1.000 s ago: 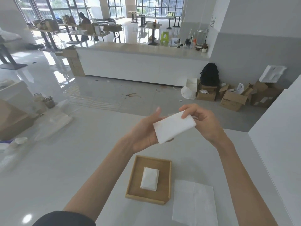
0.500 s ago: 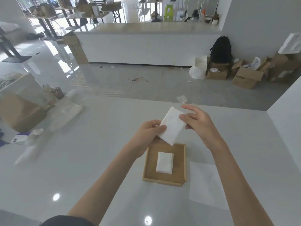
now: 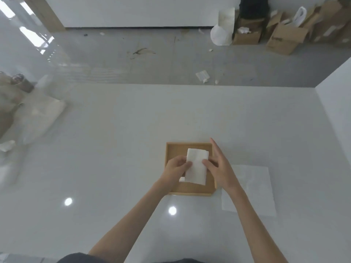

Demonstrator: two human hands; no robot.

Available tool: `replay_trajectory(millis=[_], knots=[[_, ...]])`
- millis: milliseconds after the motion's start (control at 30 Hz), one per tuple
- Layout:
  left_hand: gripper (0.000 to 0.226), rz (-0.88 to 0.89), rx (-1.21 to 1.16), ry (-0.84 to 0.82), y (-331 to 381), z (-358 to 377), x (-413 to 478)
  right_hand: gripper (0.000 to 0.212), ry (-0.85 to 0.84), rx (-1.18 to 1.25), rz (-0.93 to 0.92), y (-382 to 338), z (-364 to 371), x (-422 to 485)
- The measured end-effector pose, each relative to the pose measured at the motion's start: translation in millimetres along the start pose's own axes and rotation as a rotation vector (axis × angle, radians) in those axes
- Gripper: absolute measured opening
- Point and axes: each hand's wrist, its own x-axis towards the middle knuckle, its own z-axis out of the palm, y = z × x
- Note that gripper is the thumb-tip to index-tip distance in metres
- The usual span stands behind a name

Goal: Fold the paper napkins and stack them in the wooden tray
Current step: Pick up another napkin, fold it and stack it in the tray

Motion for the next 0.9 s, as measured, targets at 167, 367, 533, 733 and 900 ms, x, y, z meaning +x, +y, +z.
replay_trajectory(millis=[167,367,533,733,900], knots=[[0.015,-0.069,0.131,0.12,-57,3,40,0.049,0.013,-0.008,0.12,67,25,9],[0.051,0.058,0.421,0.091,-99,-3,70,0.024,0.14,-0.172,0.146,103,51,29],[0.052,0.186,0.579,0.029,-114,-15,89,0.03,0.108,-0.308,0.063,117,59,37],[0.073,0.183,0.672,-0.099,-122,-18,97,0.032,0.112,-0.401,0.047,126,65,43],[0.076,0.178,0.689,-0.112,-125,-15,95,0.032,0.131,-0.44,0.01,134,69,44]])
